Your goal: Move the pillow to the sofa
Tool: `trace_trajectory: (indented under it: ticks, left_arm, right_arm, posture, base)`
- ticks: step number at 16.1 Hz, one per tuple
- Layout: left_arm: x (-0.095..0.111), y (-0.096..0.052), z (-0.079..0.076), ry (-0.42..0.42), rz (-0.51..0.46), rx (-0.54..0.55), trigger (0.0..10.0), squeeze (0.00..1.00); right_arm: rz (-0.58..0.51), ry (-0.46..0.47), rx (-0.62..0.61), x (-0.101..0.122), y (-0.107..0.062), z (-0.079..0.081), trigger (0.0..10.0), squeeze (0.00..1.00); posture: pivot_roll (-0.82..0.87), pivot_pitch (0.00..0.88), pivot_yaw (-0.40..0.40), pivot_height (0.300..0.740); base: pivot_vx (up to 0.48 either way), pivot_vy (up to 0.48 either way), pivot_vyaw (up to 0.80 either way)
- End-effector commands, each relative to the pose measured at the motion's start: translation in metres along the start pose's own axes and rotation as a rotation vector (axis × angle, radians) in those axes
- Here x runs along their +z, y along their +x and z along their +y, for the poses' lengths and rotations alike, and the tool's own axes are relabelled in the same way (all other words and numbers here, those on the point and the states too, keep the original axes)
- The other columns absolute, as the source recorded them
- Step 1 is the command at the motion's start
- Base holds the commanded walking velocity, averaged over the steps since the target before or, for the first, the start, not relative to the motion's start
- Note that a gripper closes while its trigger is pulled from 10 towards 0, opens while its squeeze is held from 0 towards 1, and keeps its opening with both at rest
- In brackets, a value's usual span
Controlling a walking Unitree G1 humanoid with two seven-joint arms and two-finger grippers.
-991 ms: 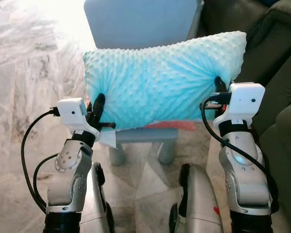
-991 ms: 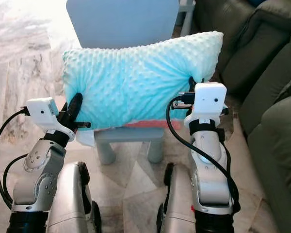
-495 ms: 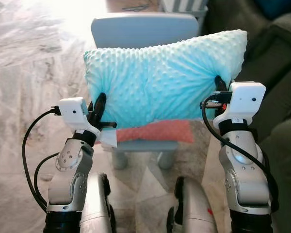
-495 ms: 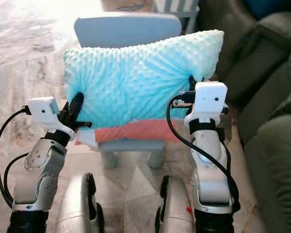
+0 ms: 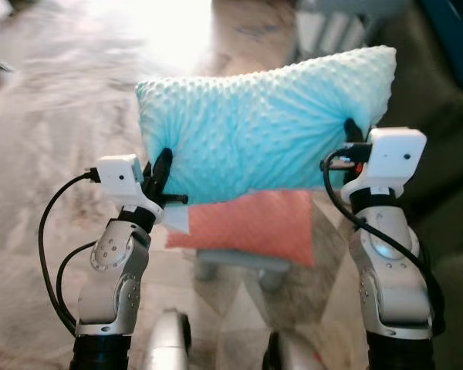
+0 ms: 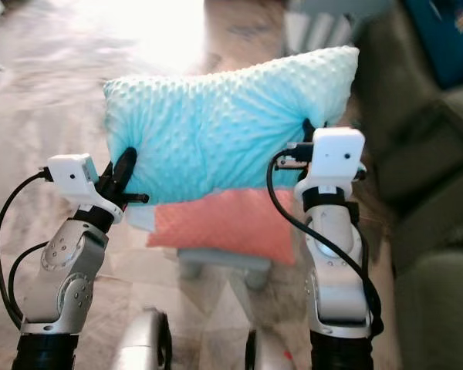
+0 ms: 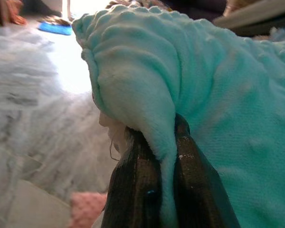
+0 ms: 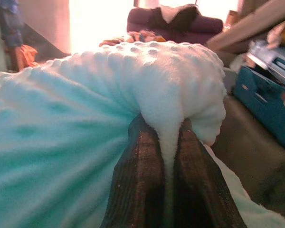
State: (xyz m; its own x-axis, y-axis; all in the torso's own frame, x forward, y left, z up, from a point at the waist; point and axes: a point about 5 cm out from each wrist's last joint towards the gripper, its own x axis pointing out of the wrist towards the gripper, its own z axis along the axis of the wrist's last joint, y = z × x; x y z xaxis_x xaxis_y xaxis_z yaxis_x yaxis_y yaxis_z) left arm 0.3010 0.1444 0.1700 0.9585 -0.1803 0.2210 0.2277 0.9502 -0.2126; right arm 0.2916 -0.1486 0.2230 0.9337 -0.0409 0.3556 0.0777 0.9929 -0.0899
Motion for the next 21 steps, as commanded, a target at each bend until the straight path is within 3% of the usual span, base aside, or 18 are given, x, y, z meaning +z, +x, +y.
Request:
trace_trajectory:
  ticks: [1,13,15,16,17,19,20,21]
  left_arm:
    - [-0.001,-0.001,0.0,0.003,0.012,-0.004,0.0,0.0]
    - [-0.009,-0.003,-0.002,0.01,0.065,-0.02,0.0,0.0]
    - [-0.01,-0.003,-0.003,0.022,0.069,-0.02,3.3,0.0]
    - [-0.01,-0.003,-0.003,0.038,0.076,-0.022,6.6,0.0]
    - [-0.01,-0.003,-0.003,0.037,0.073,-0.021,7.5,0.0]
    - [-0.01,-0.003,-0.003,0.062,0.082,-0.013,10.0,0.0]
    - [-0.012,-0.003,-0.004,0.074,0.095,-0.02,10.0,0.0]
    - [-0.015,-0.003,-0.001,0.04,0.117,0.01,10.0,0.0]
  right_arm:
    - [-0.028,0.001,-0.004,0.006,-0.001,-0.001,0.0,0.0]
    - [-0.034,0.007,-0.022,0.007,0.001,-0.002,0.0,0.0]
    - [-0.031,0.006,-0.022,0.007,0.001,-0.003,0.0,0.0]
    - [-0.029,0.009,-0.019,0.007,0.001,-0.002,0.0,0.0]
    - [-0.026,0.003,-0.016,0.006,0.001,-0.002,0.0,0.0]
    - [-0.024,0.011,-0.012,0.006,0.001,-0.002,0.0,0.0]
    - [-0.022,0.013,-0.008,0.006,0.002,-0.002,0.0,0.0]
    - [-0.012,0.007,0.005,0.004,0.001,0.001,1.7,0.0]
  posture:
    - [-0.07,0.181,-0.004,0.74]
    - [-0.07,0.183,0.001,0.74]
    - [-0.07,0.182,0.0,0.74]
    - [-0.07,0.183,-0.001,0.74]
    - [-0.07,0.183,-0.001,0.74]
    - [-0.07,0.184,-0.005,0.74]
    - [-0.07,0.184,-0.006,0.74]
    - [-0.07,0.183,-0.008,0.74]
  base:
    - [0.0,0.0,0.0]
    - [0.0,0.0,0.0]
    - [0.0,0.0,0.0]
    - [0.0,0.0,0.0]
    - [0.0,0.0,0.0]
    - [0.0,0.0,0.0]
    - [0.0,0.0,0.0]
    - [0.0,0.0,0.0]
